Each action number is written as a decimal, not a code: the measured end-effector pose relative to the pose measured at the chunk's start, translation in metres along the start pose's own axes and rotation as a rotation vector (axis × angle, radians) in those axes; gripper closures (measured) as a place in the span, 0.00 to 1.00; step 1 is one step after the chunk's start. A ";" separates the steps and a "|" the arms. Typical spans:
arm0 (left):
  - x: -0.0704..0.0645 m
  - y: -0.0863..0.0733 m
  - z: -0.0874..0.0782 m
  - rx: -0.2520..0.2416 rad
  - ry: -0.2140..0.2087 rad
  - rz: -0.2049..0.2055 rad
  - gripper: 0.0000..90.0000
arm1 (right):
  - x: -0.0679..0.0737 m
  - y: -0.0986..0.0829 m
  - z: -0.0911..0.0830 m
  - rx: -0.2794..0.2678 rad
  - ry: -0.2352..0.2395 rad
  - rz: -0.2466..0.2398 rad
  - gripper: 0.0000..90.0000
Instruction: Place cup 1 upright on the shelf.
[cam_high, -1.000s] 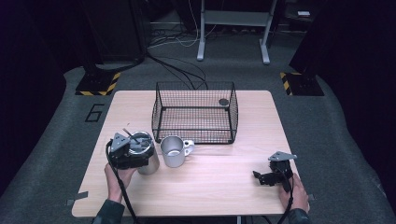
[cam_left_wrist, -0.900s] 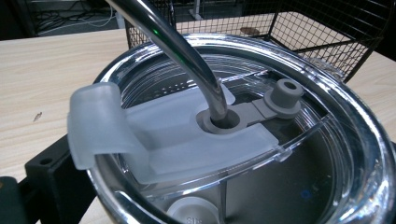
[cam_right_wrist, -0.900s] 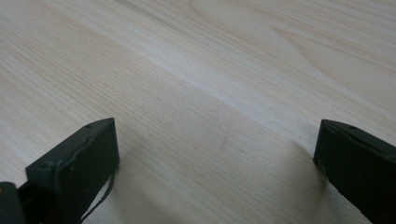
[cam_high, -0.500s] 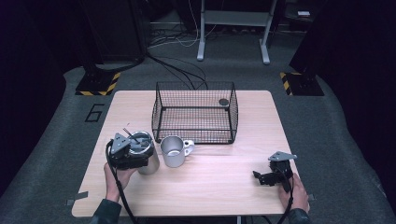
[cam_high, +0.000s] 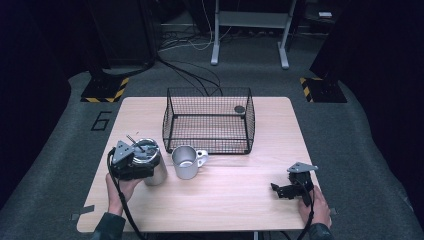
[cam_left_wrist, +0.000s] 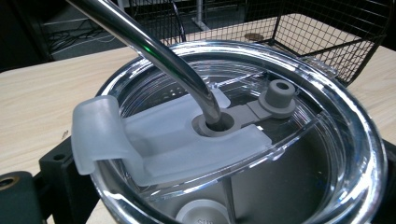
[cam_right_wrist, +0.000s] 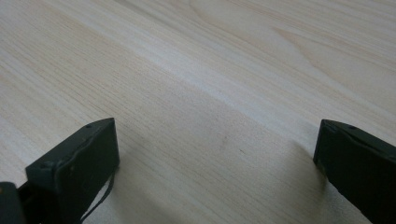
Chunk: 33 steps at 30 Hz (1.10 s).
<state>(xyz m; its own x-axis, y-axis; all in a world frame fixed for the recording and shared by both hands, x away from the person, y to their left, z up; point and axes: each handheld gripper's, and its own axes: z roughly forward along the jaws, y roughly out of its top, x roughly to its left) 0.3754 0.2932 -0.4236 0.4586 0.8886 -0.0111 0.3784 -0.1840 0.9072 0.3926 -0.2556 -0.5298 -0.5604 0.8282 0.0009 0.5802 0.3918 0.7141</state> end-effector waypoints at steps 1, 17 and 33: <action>0.000 0.001 -0.001 0.005 -0.002 0.003 0.05 | 0.000 0.000 0.000 0.000 0.001 0.000 0.00; 0.010 0.013 -0.016 -0.006 0.007 0.007 0.05 | 0.000 0.000 0.000 0.000 0.000 0.000 0.00; 0.020 0.035 -0.030 -0.027 0.010 0.017 0.05 | 0.000 0.000 0.000 0.000 0.000 0.001 0.00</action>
<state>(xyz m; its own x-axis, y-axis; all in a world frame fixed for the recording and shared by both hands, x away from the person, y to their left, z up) 0.3737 0.3171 -0.3796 0.4571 0.8894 0.0088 0.3489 -0.1884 0.9180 0.3926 -0.2555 -0.5298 -0.5603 0.8283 0.0016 0.5806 0.3913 0.7140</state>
